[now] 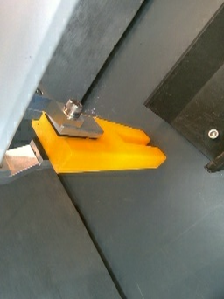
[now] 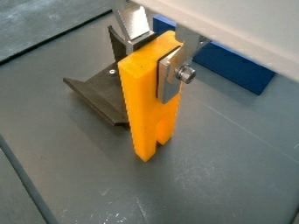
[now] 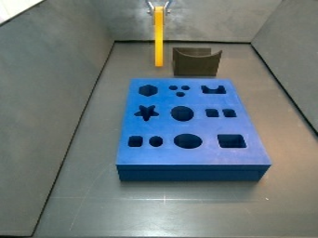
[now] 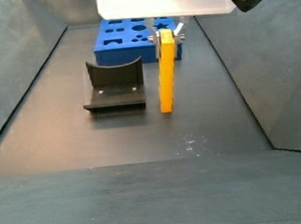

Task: Pick up the double-square object. Move up. Move to above the board. Insert the double-square object.
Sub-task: Pick up the double-square object.

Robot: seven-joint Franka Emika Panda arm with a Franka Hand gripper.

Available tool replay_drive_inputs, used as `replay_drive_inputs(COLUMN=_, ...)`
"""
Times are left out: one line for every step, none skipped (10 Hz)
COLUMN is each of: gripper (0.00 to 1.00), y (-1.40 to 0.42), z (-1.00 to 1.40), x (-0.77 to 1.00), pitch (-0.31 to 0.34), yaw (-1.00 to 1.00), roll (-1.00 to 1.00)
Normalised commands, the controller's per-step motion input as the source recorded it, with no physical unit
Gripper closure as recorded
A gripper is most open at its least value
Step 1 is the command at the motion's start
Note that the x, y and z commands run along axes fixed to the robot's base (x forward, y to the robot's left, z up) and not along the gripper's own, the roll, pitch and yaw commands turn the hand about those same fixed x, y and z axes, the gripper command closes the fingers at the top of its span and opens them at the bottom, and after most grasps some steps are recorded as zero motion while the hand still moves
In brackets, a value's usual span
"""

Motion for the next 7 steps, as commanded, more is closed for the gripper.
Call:
replay_drive_inputs(gripper=1.0, y=0.0, z=0.0, x=0.0, pitch=0.0, yaw=0.0, roll=0.0)
replay_drive_inputs(gripper=1.0, y=0.0, z=0.0, x=0.0, pitch=0.0, yaw=0.0, roll=0.0)
replay_drive_inputs(gripper=1.0, y=0.0, z=0.0, x=0.0, pitch=0.0, yaw=0.0, roll=0.0)
replay_drive_inputs(gripper=1.0, y=0.0, z=0.0, x=0.0, pitch=0.0, yaw=0.0, roll=0.0)
replay_drive_inputs(gripper=1.0, y=0.0, z=0.0, x=0.0, pitch=0.0, yaw=0.0, roll=0.0)
replay_drive_inputs(gripper=1.0, y=0.0, z=0.0, x=0.0, pitch=0.0, yaw=0.0, roll=0.0)
replay_drive_inputs(gripper=1.0, y=0.0, z=0.0, x=0.0, pitch=0.0, yaw=0.0, roll=0.0)
